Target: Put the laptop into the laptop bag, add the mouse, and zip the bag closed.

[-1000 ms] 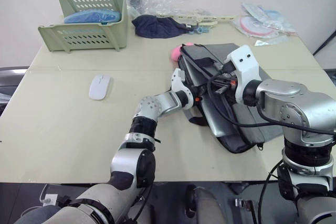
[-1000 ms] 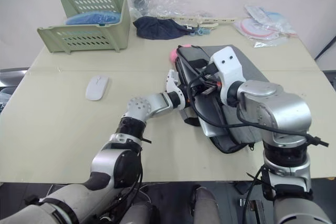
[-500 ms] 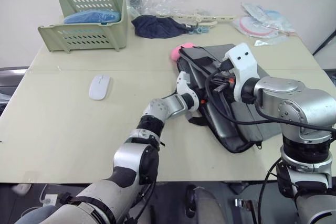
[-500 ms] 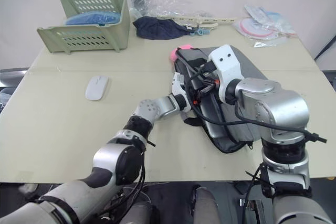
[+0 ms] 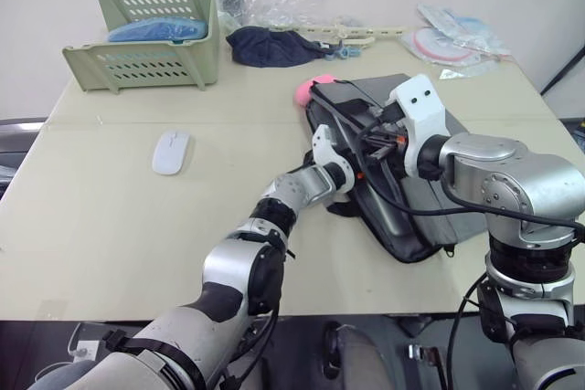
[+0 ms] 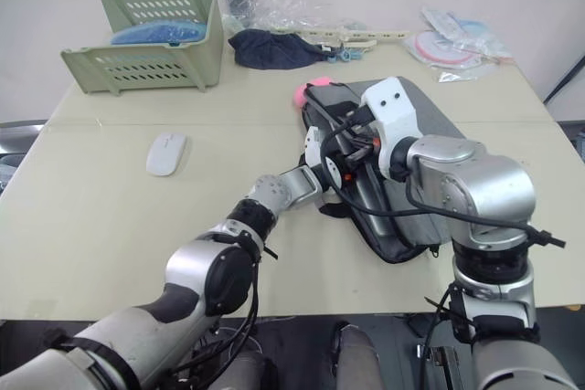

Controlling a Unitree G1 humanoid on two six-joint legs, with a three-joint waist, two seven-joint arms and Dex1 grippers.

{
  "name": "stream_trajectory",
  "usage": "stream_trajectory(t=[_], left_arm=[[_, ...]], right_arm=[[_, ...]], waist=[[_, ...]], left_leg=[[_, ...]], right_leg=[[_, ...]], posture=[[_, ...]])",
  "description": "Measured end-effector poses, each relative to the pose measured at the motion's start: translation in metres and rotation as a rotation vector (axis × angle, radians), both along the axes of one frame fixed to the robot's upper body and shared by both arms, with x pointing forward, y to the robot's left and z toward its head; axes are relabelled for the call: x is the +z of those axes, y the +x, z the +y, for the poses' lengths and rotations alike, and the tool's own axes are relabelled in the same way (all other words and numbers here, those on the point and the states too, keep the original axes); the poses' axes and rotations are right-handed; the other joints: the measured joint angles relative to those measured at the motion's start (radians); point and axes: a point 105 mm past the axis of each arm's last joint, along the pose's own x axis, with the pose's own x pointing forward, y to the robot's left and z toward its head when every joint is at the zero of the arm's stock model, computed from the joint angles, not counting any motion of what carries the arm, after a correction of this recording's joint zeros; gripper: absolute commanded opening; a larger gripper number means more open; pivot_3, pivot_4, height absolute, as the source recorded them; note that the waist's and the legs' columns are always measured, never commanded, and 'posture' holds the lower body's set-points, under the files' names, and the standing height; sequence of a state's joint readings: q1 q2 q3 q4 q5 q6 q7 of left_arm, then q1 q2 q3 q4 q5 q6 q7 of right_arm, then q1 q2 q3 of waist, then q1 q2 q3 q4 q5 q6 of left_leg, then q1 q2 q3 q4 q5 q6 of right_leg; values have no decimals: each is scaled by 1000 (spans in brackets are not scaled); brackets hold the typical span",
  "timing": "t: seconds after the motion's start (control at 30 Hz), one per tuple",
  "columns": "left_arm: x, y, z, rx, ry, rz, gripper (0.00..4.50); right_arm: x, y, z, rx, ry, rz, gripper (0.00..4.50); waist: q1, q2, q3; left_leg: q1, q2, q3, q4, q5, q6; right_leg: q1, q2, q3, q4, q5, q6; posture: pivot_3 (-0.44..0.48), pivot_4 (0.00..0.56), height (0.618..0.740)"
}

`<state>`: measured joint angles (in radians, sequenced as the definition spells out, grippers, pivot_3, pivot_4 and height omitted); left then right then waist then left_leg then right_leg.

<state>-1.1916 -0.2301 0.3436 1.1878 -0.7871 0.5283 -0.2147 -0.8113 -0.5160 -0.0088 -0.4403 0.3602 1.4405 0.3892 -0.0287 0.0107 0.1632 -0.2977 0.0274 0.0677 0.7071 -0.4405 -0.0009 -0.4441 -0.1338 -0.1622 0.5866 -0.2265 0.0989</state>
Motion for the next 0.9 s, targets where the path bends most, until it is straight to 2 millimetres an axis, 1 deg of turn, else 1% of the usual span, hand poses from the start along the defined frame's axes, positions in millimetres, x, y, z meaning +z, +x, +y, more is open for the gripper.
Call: stream_trajectory(t=[0.13, 0.2, 0.23, 0.3, 0.43, 0.47, 0.5, 0.7, 0.9], left_arm=[[0, 0, 0, 1, -1, -4, 510], [0, 0, 0, -1, 2, -9, 1342], [-1, 0, -1, -2, 30, -24, 1671], [-7, -1, -1, -8, 82, -31, 2614], [1, -2, -4, -24, 61, -58, 4257], [2, -2, -4, -27, 48, -57, 4467], [5, -2, -5, -31, 41, -63, 4467], [3, -6, -8, -68, 100, -93, 4467], [4, -15, -12, -155, 161, -108, 4467]], right_arm=[[0, 0, 0, 0, 1, 1, 119], [0, 0, 1, 0, 3, 1, 0], [0, 0, 2, 2, 5, 1, 0], [0, 0, 5, 10, 11, 3, 0], [2, 0, 5, 12, 12, -4, 0], [6, 0, 5, 12, 15, -17, 0], [11, 1, 4, 8, 17, -33, 0], [7, 0, 4, 7, 15, -23, 0], [7, 0, 0, 0, 11, -32, 0]], waist=[[0, 0, 0], [0, 0, 0], [0, 0, 0], [-1, 0, 0], [-1, 0, 0], [-1, 0, 0], [-2, 0, 0], [-1, 0, 0], [0, 0, 0]], left_leg=[[0, 0, 0, 0, 0, 0], [0, 0, 0, 0, 0, 0], [0, 0, 0, 0, 0, 0], [0, 0, 0, 0, 0, 0], [0, 0, 0, -1, 0, 0], [0, 0, 1, -1, 0, 0], [0, 0, 1, -1, 0, 0], [0, 0, 1, -1, 0, 0], [0, 0, 0, -1, 0, 0]], right_leg=[[0, 0, 0, 0, 0, 0], [0, 0, 0, 0, 0, 0], [0, 0, 0, 0, 0, 0], [0, 0, 0, 0, 0, 0], [0, 0, 0, 0, 0, 0], [0, 0, 0, 0, 0, 0], [1, 0, 1, 1, 0, 0], [1, 0, 0, 0, 0, 0], [1, 0, 0, 0, 0, 0]], posture=[[0, 150, 740], [0, 150, 740], [0, 150, 740], [0, 150, 740], [0, 150, 740], [0, 150, 740], [0, 150, 740], [0, 150, 740], [0, 150, 740]])
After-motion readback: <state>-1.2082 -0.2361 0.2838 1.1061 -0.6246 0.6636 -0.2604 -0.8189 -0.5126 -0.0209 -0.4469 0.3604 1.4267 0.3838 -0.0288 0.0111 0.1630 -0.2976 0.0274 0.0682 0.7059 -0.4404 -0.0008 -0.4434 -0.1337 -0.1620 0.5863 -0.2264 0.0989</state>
